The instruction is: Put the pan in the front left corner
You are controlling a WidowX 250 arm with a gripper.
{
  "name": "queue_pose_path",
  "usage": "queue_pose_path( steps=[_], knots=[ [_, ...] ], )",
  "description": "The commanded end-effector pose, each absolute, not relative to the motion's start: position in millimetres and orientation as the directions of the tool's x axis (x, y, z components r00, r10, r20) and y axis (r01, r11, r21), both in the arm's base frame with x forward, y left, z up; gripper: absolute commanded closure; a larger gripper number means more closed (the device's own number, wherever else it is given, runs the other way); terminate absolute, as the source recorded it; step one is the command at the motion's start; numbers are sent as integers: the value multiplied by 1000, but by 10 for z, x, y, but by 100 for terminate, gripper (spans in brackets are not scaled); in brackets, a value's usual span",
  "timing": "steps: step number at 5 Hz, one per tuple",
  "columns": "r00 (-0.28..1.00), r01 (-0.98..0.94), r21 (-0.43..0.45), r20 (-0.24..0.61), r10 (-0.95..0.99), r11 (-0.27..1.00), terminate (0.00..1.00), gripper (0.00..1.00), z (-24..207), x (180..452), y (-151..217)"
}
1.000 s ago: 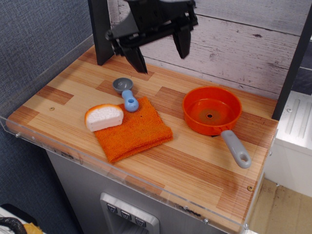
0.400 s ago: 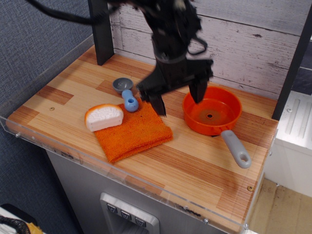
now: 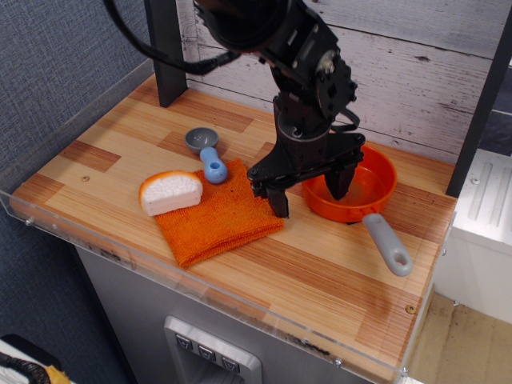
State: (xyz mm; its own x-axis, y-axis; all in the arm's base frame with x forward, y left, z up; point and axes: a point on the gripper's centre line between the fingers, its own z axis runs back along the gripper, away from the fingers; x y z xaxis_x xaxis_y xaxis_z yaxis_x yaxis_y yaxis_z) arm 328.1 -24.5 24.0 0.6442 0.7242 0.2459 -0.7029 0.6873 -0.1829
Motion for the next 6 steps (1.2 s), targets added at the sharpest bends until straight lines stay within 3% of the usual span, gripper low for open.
queue_pose_path(
  steps=[1, 4, 6],
  knots=[
    [591, -714, -236, 302, 748, 660, 0, 100, 283, 3329, -191],
    [584, -718, -250, 291, 758, 649, 0, 100, 326, 3206, -158],
    [629, -652, -293, 306, 715, 699, 0, 100, 605, 3217, -373]
  ],
)
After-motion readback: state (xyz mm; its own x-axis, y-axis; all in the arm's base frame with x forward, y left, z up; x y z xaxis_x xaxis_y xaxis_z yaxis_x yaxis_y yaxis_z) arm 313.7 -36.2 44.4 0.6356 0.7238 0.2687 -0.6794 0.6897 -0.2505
